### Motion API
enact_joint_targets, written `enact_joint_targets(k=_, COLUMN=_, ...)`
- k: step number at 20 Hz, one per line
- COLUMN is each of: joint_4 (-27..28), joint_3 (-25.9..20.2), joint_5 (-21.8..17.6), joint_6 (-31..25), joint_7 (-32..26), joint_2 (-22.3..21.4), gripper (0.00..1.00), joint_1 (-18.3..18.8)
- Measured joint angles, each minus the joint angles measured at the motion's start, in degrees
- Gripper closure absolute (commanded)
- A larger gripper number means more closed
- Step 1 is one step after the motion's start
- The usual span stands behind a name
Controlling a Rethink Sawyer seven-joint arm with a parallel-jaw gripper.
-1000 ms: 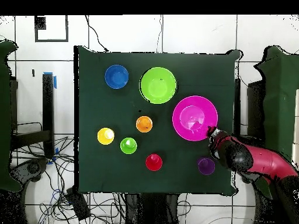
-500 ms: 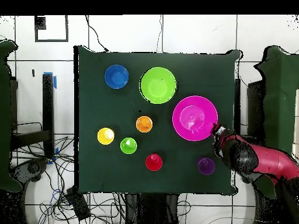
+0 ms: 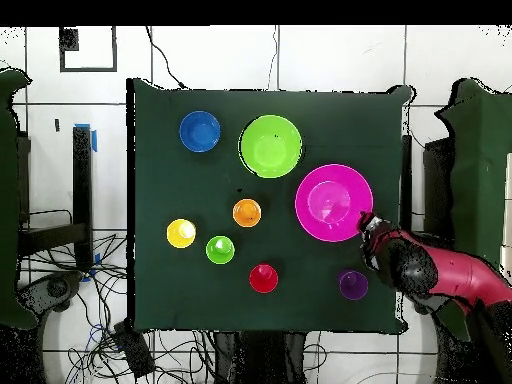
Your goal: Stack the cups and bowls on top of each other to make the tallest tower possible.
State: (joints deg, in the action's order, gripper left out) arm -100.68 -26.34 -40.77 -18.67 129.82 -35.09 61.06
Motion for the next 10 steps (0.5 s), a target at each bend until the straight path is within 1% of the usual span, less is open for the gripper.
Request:
enact_joint_targets(k=6, joint_4=0.0, joint_3=0.4, joint_5=0.0, joint_6=0.0, joint_7=0.0, joint_2=1.2, gripper=0.00, joint_1=-1.1)
enact_joint_targets(k=10, joint_4=0.0, joint_3=0.7, joint_5=0.0, joint_6=0.0, joint_7=0.0, joint_2=2.7, gripper=0.00, joint_1=-2.2)
